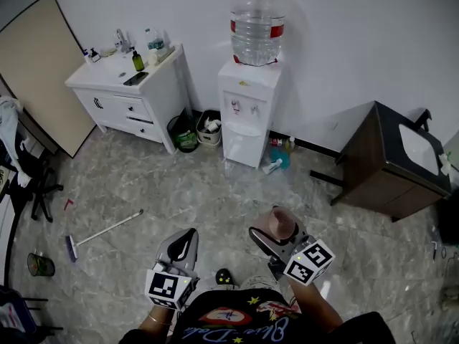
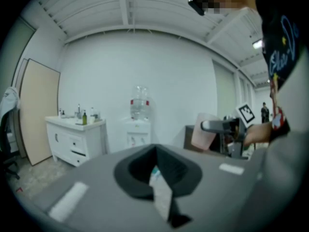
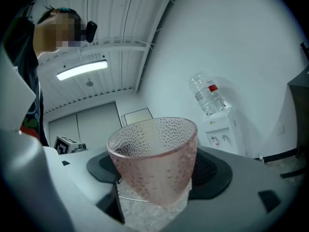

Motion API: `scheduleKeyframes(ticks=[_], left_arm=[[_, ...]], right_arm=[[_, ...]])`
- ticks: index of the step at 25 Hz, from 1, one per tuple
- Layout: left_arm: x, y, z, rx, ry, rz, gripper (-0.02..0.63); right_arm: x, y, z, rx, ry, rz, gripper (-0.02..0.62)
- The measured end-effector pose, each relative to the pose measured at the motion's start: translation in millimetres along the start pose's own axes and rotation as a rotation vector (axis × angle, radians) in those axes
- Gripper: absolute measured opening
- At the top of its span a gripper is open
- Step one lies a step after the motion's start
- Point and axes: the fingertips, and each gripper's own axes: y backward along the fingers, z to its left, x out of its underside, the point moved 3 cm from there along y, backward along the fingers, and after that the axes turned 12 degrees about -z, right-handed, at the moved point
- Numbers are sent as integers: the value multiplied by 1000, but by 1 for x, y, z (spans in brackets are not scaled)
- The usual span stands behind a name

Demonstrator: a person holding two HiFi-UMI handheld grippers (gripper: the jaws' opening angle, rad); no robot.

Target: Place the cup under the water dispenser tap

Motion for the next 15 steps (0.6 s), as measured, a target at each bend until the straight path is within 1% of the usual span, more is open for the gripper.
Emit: scheduleKeyframes(ticks=[3,5,8,10,12,13,14,15], left_arm=[[-3,-64,46,16,26,-10,-3],[3,-111,74,25,31,-9,-3],[16,-188,121,26,18,3,-3],[33,-238,150,20,5,30,-3],[50,-293,177,15,-1,74,-3],[57,-321,189,12,9,89,-3],[62,-349,203,10,27,93,-3],[67,-375,216,9,53,84,-3]], right_arm=[[2,-61,-42,17,6,21,373],[12,-99,-77,22,3,47,373],[29,-163,-142,35,-6,49,373],[42,-206,-188,48,3,56,373],[61,-250,-237,68,35,135,373],[72,-270,-261,79,48,179,373],[82,-290,-285,91,55,205,373],[91,-310,-307,102,58,208,373]])
